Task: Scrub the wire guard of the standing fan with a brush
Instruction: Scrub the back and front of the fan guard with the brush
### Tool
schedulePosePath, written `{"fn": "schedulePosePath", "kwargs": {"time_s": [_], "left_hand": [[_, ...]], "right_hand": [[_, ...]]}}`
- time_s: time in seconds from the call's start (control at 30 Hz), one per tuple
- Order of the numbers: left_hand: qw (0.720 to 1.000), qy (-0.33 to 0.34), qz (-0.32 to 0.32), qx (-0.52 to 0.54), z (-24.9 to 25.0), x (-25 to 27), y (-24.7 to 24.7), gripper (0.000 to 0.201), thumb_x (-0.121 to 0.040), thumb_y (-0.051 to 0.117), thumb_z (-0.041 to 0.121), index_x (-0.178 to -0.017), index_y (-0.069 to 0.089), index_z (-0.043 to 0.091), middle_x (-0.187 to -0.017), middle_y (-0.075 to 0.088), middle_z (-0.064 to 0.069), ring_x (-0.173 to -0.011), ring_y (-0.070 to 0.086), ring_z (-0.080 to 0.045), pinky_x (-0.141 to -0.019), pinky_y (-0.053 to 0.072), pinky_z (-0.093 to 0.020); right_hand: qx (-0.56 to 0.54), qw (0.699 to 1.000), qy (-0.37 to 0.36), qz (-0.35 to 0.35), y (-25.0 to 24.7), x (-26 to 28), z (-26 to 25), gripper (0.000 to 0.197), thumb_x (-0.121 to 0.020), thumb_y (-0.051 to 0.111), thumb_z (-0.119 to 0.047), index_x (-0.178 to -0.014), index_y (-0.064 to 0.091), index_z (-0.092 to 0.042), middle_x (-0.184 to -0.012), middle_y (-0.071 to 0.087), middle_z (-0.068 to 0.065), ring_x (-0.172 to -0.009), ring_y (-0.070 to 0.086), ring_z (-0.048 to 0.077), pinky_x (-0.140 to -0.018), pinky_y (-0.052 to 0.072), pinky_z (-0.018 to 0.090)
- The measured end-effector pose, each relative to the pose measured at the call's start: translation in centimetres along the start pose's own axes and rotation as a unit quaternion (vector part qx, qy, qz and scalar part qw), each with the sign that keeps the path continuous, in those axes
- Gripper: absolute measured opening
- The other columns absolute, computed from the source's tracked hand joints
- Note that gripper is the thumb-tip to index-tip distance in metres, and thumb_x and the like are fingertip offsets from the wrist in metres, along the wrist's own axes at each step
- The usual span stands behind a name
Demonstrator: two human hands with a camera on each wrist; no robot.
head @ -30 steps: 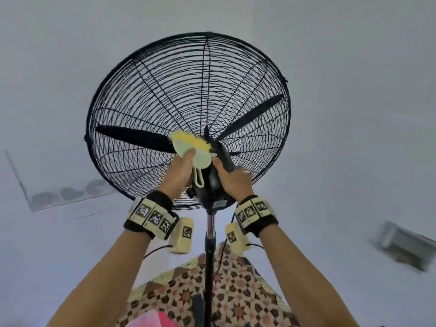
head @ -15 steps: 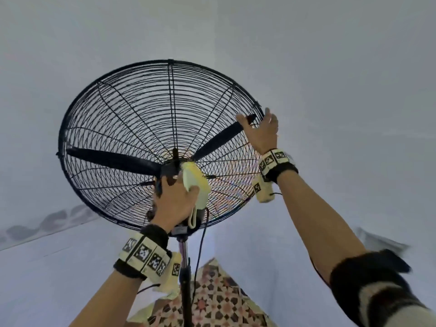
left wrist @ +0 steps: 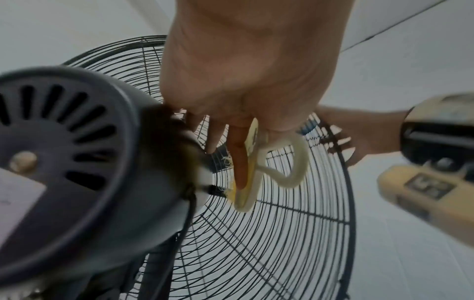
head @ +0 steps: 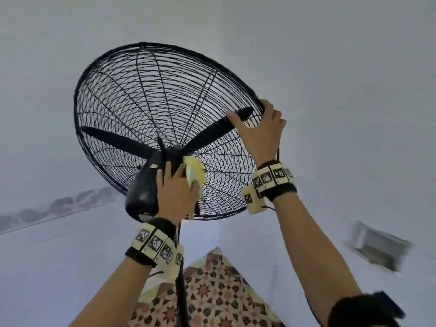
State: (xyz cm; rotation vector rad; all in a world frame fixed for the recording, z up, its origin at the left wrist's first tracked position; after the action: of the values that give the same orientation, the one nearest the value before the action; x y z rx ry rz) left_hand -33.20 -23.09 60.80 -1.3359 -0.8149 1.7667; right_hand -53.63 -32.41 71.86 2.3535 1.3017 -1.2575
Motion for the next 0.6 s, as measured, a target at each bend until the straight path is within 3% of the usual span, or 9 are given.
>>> {"fn": "schedulePosePath", "kwargs": {"time_s": [0.1, 0.17, 0.23, 0.3, 0.33, 0.4, 0.47, 0.53, 0.6], "left_hand": [[0.999, 0.037, 0.031, -0.001, -0.3, 0.5, 1.9, 0.068, -0.096, 0.030, 0.046, -0.118, 0.075, 0.000, -0.149, 0.058, -0.010, -0.155, 0.024, -0.037, -0.127, 0.005, -0.049], [0.998, 0.063, 0.027, 0.015, -0.7, 1.2, 3.3, 0.062, -0.099, 0.035, 0.041, -0.113, 0.075, -0.004, -0.128, 0.069, -0.016, -0.143, 0.042, -0.041, -0.124, 0.021, -0.053], [0.997, 0.070, 0.011, 0.039, -0.9, 2.2, 4.5, 0.064, -0.100, 0.030, 0.044, -0.104, 0.074, -0.004, -0.105, 0.073, -0.019, -0.115, 0.060, -0.041, -0.102, 0.044, -0.050], [0.994, 0.030, -0.043, 0.095, -1.1, 3.4, 5.4, 0.065, -0.105, 0.027, 0.050, -0.094, 0.067, 0.000, -0.087, 0.068, -0.018, -0.088, 0.065, -0.039, -0.070, 0.046, -0.040], [0.988, 0.007, -0.083, 0.129, -1.1, 3.9, 5.8, 0.058, -0.108, 0.031, 0.049, -0.092, 0.062, 0.003, -0.083, 0.067, -0.016, -0.080, 0.067, -0.038, -0.064, 0.044, -0.038], [0.963, -0.036, -0.137, 0.227, -2.1, 4.5, 8.2, 0.043, -0.109, 0.042, 0.043, -0.097, 0.058, 0.005, -0.083, 0.071, -0.014, -0.069, 0.074, -0.031, -0.057, 0.052, -0.035], [0.929, -0.081, -0.194, 0.304, -4.0, 4.6, 12.2, 0.045, -0.103, 0.049, 0.054, -0.111, 0.055, 0.010, -0.095, 0.074, -0.019, -0.067, 0.076, -0.032, -0.058, 0.060, -0.036], [0.906, -0.124, -0.223, 0.337, -7.6, 4.1, 19.5, 0.061, -0.082, 0.051, 0.070, -0.117, 0.052, 0.020, -0.108, 0.073, -0.017, -0.079, 0.076, -0.040, -0.074, 0.063, -0.052], [0.883, -0.161, -0.254, 0.360, -8.9, 4.8, 22.9, 0.063, -0.071, 0.056, 0.065, -0.119, 0.053, 0.024, -0.114, 0.072, -0.014, -0.087, 0.075, -0.042, -0.082, 0.062, -0.056]], "right_hand": [[-0.049, 0.998, 0.014, 0.046, -1.5, 3.4, 2.0, 0.092, -0.077, 0.057, -0.086, -0.142, 0.048, -0.021, -0.139, 0.052, 0.001, -0.128, 0.042, 0.020, -0.109, 0.031, 0.031], [-0.081, 0.993, 0.057, 0.065, -1.5, 6.7, 4.6, 0.090, -0.078, 0.058, -0.086, -0.139, 0.049, -0.021, -0.133, 0.054, -0.003, -0.124, 0.048, 0.017, -0.111, 0.041, 0.037], [-0.114, 0.984, 0.112, 0.074, -0.9, 10.1, 7.4, 0.092, -0.077, 0.058, -0.088, -0.138, 0.048, -0.019, -0.131, 0.054, -0.004, -0.122, 0.052, 0.017, -0.107, 0.048, 0.046], [-0.145, 0.972, 0.167, 0.077, -0.2, 13.0, 9.4, 0.097, -0.075, 0.057, -0.089, -0.139, 0.046, -0.017, -0.132, 0.056, -0.004, -0.123, 0.055, 0.018, -0.106, 0.049, 0.047], [-0.159, 0.966, 0.191, 0.077, 0.1, 14.3, 10.0, 0.097, -0.074, 0.058, -0.089, -0.139, 0.046, -0.018, -0.132, 0.057, -0.004, -0.122, 0.057, 0.018, -0.105, 0.050, 0.046], [-0.175, 0.956, 0.221, 0.079, 0.5, 16.2, 10.8, 0.092, -0.076, 0.061, -0.085, -0.138, 0.046, -0.020, -0.131, 0.059, -0.004, -0.119, 0.059, 0.016, -0.105, 0.051, 0.045], [-0.180, 0.951, 0.236, 0.089, 0.7, 17.1, 11.3, 0.088, -0.078, 0.065, -0.080, -0.139, 0.045, -0.019, -0.132, 0.060, -0.004, -0.119, 0.060, 0.015, -0.105, 0.052, 0.042], [-0.194, 0.944, 0.247, 0.104, 0.7, 17.6, 11.6, 0.088, -0.077, 0.070, -0.076, -0.138, 0.044, -0.017, -0.130, 0.062, -0.002, -0.115, 0.062, 0.013, -0.104, 0.052, 0.033], [-0.216, 0.938, 0.241, 0.125, 0.5, 18.4, 11.6, 0.081, -0.080, 0.075, -0.063, -0.135, 0.044, -0.013, -0.126, 0.063, 0.001, -0.110, 0.064, 0.009, -0.097, 0.052, 0.020]]}}
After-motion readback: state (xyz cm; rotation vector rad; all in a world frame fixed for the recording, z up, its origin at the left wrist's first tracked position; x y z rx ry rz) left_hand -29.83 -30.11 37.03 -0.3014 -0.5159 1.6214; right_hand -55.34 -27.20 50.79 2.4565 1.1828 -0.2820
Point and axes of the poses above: each hand's wrist, its own x-axis away from the middle knuckle, its own y-axis out of the palm, z = x × y, the point moved 1 cm from there along -x, towards the middle knuckle
